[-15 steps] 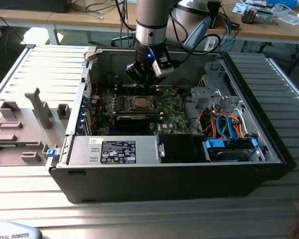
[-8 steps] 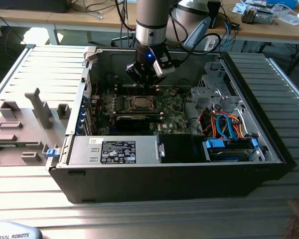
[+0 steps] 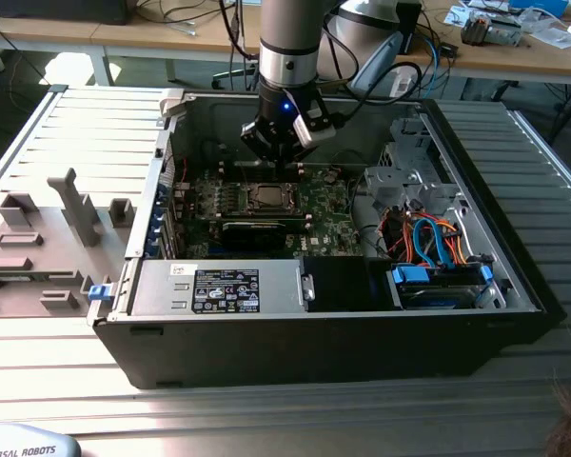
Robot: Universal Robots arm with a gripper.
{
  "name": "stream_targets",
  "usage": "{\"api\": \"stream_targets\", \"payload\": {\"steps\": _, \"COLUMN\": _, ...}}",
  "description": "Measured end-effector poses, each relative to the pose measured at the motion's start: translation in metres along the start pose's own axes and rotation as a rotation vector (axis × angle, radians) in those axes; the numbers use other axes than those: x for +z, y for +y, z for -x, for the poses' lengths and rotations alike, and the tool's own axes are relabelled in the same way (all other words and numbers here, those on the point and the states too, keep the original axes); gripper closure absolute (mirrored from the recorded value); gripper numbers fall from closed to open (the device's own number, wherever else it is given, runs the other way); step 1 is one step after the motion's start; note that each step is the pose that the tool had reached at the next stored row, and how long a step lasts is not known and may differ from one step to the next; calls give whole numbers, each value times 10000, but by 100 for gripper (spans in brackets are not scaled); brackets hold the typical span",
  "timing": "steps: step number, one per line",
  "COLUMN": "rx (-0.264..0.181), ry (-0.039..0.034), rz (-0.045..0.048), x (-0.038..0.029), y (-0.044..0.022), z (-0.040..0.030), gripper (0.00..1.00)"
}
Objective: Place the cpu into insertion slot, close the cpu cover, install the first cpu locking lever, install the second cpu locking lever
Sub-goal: 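Install the first cpu locking lever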
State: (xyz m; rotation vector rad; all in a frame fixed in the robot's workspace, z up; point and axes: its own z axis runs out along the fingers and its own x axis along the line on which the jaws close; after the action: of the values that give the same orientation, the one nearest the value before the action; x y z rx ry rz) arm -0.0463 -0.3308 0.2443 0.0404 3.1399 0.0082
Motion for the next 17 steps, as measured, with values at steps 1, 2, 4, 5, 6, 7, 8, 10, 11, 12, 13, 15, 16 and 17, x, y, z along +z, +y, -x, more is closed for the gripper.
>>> {"api": "stream_targets", "payload": {"steps": 1, "rx": -32, "ry": 0, "rz": 0, "x": 0, "y": 0, "z": 0, "gripper": 89}}
{"api": "stream_targets", "payload": {"steps": 2, "rx": -68, "ry": 0, "rz": 0, "x": 0, "y": 0, "z": 0, "gripper": 89}}
{"api": "stream_targets", "payload": {"steps": 4, "rx": -155, "ry": 1, "rz": 0, "x": 0, "y": 0, "z": 0, "gripper": 89}}
{"api": "stream_targets", "payload": {"steps": 5, "rx": -185, "ry": 1, "rz": 0, "x": 0, "y": 0, "z": 0, "gripper": 89}}
{"api": "stream_targets", "payload": {"steps": 6, "rx": -229, "ry": 1, "rz": 1, "x": 0, "y": 0, "z": 0, "gripper": 89}}
{"api": "stream_targets", "payload": {"steps": 7, "rx": -257, "ry": 1, "rz": 1, "x": 0, "y": 0, "z": 0, "gripper": 89}}
{"api": "stream_targets", "payload": {"steps": 8, "rx": -286, "ry": 1, "rz": 1, "x": 0, "y": 0, "z": 0, "gripper": 89}}
{"api": "stream_targets", "payload": {"steps": 10, "rx": -337, "ry": 2, "rz": 1, "x": 0, "y": 0, "z": 0, "gripper": 89}}
{"api": "stream_targets", "payload": {"steps": 11, "rx": -365, "ry": 2, "rz": 1, "x": 0, "y": 0, "z": 0, "gripper": 89}}
{"api": "stream_targets", "payload": {"steps": 12, "rx": -392, "ry": 2, "rz": 1, "x": 0, "y": 0, "z": 0, "gripper": 89}}
{"api": "stream_targets", "payload": {"steps": 13, "rx": -423, "ry": 2, "rz": 1, "x": 0, "y": 0, "z": 0, "gripper": 89}}
{"api": "stream_targets", "payload": {"steps": 15, "rx": -480, "ry": 2, "rz": 1, "x": 0, "y": 0, "z": 0, "gripper": 89}}
{"api": "stream_targets", "payload": {"steps": 16, "rx": -507, "ry": 2, "rz": 1, "x": 0, "y": 0, "z": 0, "gripper": 89}}
{"api": "stream_targets", "payload": {"steps": 17, "rx": -539, "ry": 3, "rz": 1, "x": 0, "y": 0, "z": 0, "gripper": 89}}
